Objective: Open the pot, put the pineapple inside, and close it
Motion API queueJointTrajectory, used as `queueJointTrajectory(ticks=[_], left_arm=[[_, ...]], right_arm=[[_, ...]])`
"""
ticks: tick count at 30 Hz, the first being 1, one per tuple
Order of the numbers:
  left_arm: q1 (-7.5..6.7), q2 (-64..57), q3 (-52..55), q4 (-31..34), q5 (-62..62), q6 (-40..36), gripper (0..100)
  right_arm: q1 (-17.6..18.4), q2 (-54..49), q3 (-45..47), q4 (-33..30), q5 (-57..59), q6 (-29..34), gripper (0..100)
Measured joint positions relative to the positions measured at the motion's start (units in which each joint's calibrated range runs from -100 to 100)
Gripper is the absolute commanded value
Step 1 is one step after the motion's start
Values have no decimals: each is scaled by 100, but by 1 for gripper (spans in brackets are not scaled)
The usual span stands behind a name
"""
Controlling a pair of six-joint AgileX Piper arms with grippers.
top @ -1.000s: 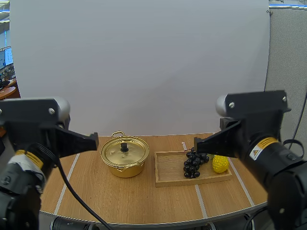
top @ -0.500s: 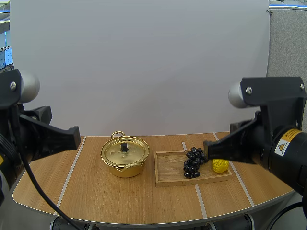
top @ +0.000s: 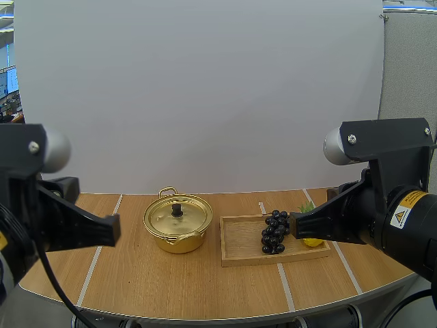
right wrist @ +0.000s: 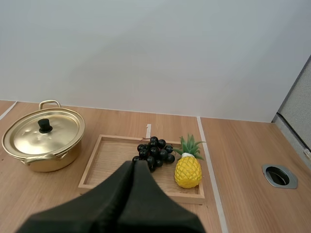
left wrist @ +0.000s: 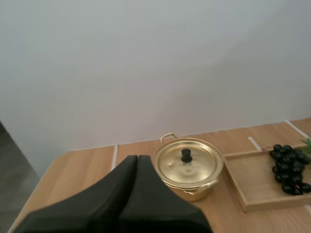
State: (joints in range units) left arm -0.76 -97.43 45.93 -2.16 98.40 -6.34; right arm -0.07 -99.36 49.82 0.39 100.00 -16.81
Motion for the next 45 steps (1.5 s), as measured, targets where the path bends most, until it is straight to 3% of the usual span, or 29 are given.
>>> queueJointTrajectory(ticks=[8,32,35,39,43,45], left_arm=[[0,1294,0,-391,-65,279,0],[0,4389,0,-600,-2327,735,0],[0,4620,0,-600,-2347,735,8],[0,4808,0,-613,-2318,735,42],[0,4835,0,-613,-2318,766,96],[0,4835,0,-623,-2318,880,100]], right_arm=[[0,813,0,0,0,0,0],[0,3002,0,0,0,0,0],[0,3030,0,0,0,0,0],[0,3030,0,0,0,9,44],[0,3030,0,0,0,9,95],[0,3030,0,0,0,9,100]])
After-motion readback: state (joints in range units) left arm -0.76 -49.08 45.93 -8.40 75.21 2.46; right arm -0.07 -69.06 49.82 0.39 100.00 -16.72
